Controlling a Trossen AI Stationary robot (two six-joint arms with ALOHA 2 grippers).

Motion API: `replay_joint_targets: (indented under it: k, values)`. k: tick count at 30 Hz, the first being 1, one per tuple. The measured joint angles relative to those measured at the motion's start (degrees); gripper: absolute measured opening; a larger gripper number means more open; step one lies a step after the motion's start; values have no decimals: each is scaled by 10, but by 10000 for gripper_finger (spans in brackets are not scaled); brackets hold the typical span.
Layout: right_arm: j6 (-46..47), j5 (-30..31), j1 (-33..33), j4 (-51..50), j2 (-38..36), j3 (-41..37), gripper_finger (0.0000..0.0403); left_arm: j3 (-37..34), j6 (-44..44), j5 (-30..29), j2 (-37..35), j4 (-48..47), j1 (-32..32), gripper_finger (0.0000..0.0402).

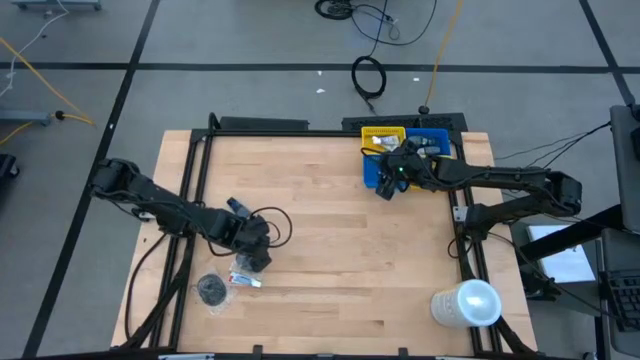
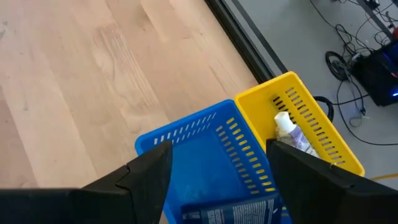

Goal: Pick & Place Travel size toiletries
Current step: Put the black hairbrush into the right yellow basket

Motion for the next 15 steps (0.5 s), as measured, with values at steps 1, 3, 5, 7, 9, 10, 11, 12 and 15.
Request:
replay_joint_targets:
  k: [1,3,5,7,9,10,11,12,15]
  values:
    - [3,0,0,0,0,0,254,-7,-2,0,0,15,0,346]
    - [4,0,0,0,0,0,254,-18,-4,0,0,39,0,346]
    - [4,0,0,0,0,0,254,-27,-8,-5,0,54,0,346]
    - [4,0,0,0,0,0,254,-35,-16,-13,0,59,0,346]
    - [4,0,0,0,0,0,254,-42,-25,-26,0,59,0,346]
    - [4,0,0,0,0,0,254,-46,-30,-33,0,59,0,346]
    - [4,0,0,0,0,0,254,-48,-36,-37,2,59,0,346]
    - [4,0,0,0,0,0,254,-49,-40,-38,7,59,0,346]
    - [3,0,0,1,0,0,254,-49,-41,-35,26,69,-1,346]
